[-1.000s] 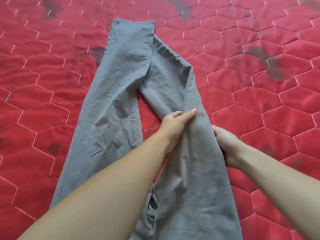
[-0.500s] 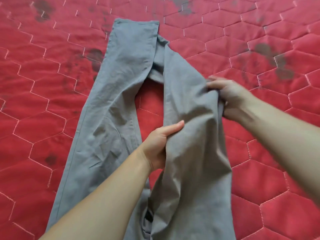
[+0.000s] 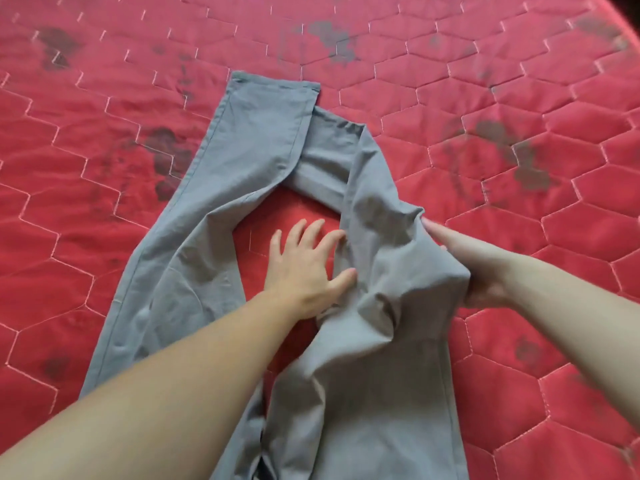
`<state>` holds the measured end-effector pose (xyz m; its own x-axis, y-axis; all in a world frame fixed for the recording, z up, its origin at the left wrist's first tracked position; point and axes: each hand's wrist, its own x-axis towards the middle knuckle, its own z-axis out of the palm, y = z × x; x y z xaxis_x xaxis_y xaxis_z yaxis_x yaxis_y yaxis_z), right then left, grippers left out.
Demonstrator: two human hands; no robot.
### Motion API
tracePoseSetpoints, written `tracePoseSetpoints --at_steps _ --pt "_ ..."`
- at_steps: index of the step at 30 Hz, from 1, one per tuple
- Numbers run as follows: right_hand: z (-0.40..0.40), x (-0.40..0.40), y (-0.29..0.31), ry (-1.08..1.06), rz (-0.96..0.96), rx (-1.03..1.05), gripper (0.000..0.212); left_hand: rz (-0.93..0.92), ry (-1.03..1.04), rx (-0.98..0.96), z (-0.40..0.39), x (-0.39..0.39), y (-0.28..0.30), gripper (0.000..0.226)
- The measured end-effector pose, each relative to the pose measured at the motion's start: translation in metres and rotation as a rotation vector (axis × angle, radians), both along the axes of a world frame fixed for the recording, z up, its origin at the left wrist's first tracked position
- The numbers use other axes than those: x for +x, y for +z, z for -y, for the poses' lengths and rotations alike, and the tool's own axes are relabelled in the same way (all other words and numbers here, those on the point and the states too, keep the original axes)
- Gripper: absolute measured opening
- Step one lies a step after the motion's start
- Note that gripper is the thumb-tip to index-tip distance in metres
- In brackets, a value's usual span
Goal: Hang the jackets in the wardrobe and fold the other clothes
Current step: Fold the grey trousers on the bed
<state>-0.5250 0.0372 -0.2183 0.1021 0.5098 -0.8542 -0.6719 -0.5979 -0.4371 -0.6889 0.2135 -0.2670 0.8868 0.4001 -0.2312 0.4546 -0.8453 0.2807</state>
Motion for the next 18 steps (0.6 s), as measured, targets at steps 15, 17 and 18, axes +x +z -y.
tracePoseSetpoints --at_steps 15,17,18 --pt "-0.06 0.058 0.042 -0.534 0.127 0.625 0.044 0.017 -0.075 0.127 -0.015 -0.008 -0.029 0.069" --pt "-0.048 0.054 0.037 -0.476 0.081 0.619 0.031 0.02 -0.075 0.119 -0.015 -0.008 -0.027 0.069" --pt "-0.046 0.055 0.03 -0.453 0.078 0.527 0.027 0.023 -0.074 0.108 -0.015 -0.008 -0.026 0.069"
